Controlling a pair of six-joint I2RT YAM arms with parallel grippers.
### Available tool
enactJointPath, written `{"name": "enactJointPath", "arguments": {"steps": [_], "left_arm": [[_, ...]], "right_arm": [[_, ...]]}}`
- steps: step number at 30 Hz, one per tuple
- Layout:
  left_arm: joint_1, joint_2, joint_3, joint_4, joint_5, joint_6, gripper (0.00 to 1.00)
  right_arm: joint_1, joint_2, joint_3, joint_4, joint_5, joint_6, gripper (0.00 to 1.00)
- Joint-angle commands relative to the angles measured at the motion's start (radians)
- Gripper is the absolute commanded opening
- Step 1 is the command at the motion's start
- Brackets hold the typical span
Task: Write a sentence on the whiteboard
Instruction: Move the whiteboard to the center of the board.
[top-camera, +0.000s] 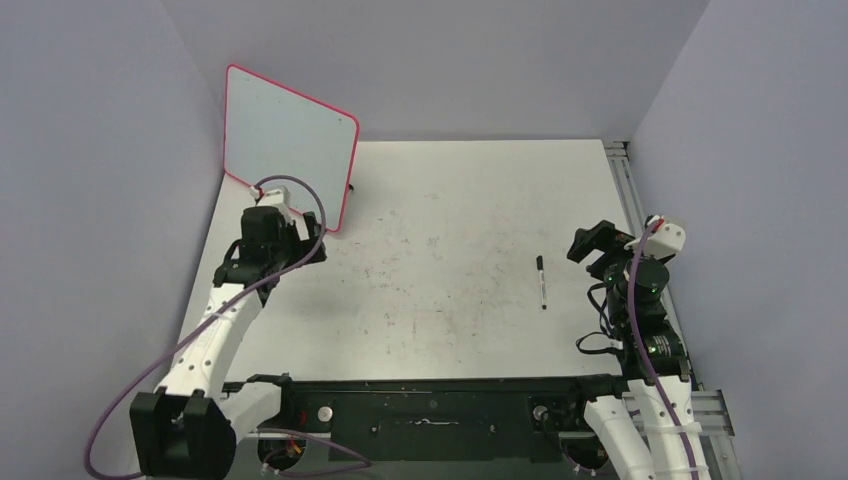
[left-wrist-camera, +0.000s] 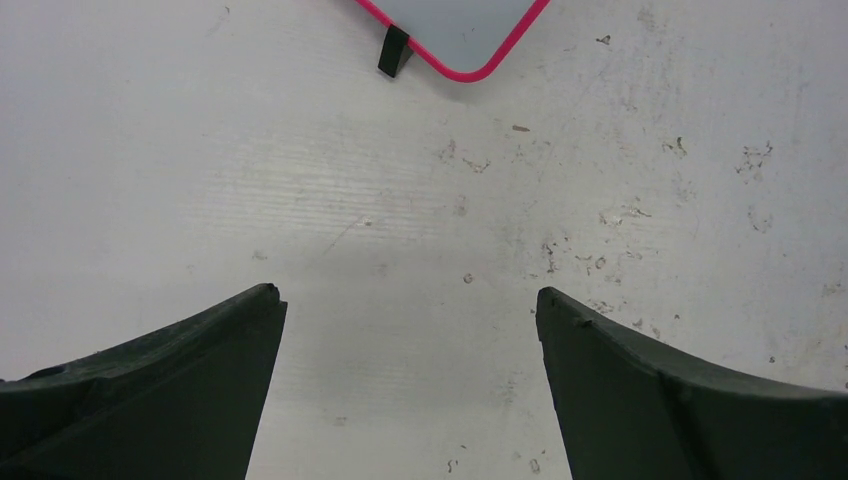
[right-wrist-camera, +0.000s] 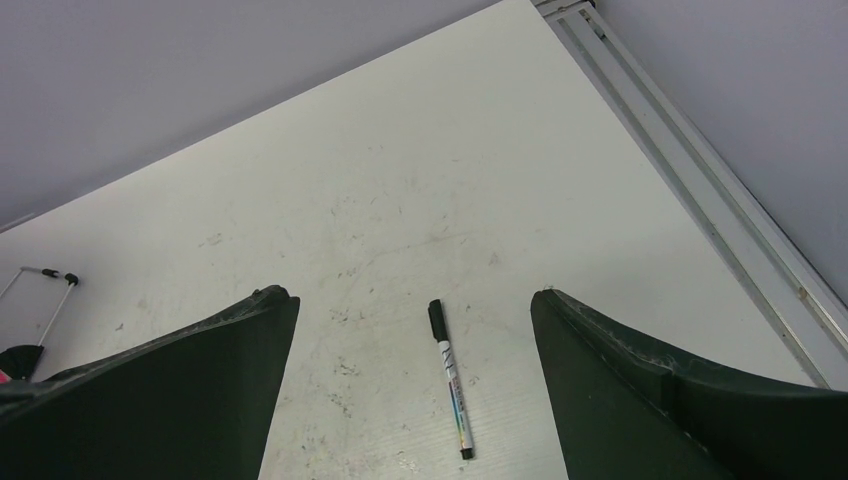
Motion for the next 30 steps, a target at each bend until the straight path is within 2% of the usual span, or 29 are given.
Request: {"name": "enactJointPath", "arguments": {"steps": [1,3,5,9,14,19,30], "left_arm": [[0.058,0.153,0.068,0.172,0.179,0.091,0.96],[0.080,0.225,0.069,0.243,0.272,0.134,0.99],[0.093,0.285,0.084,0.276,0.309,0.157,0.90],[0.158,0.388,0.097,0.361,0.423,0.170,0.81],[0.170,0.494,0.140,0.380,0.411,0.213,0.70],[0.192,0.572,0.157,0.423,0.425,0.251,0.63],[0.198,0.740,0.257,0.425,0.416,0.241,0.53]], "right_arm": [[0.000,-0.011,0.029,0.028,-0.034,-0.013,0.90],[0.000,-0.023,0.030,0.027,-0.039,-0.016,0.90],[0.000,-0.032,0.032,0.027,-0.040,-0.018,0.90],[0.000,-0.041,0.036,0.028,-0.049,-0.021,0.90],[0.000,-0.043,0.032,0.034,-0.065,-0.023,0.90],[0.000,-0.040,0.032,0.036,-0.059,-0.027,0.90],[0.000,-0.017,0.035,0.043,-0.048,-0.032,0.90]]}}
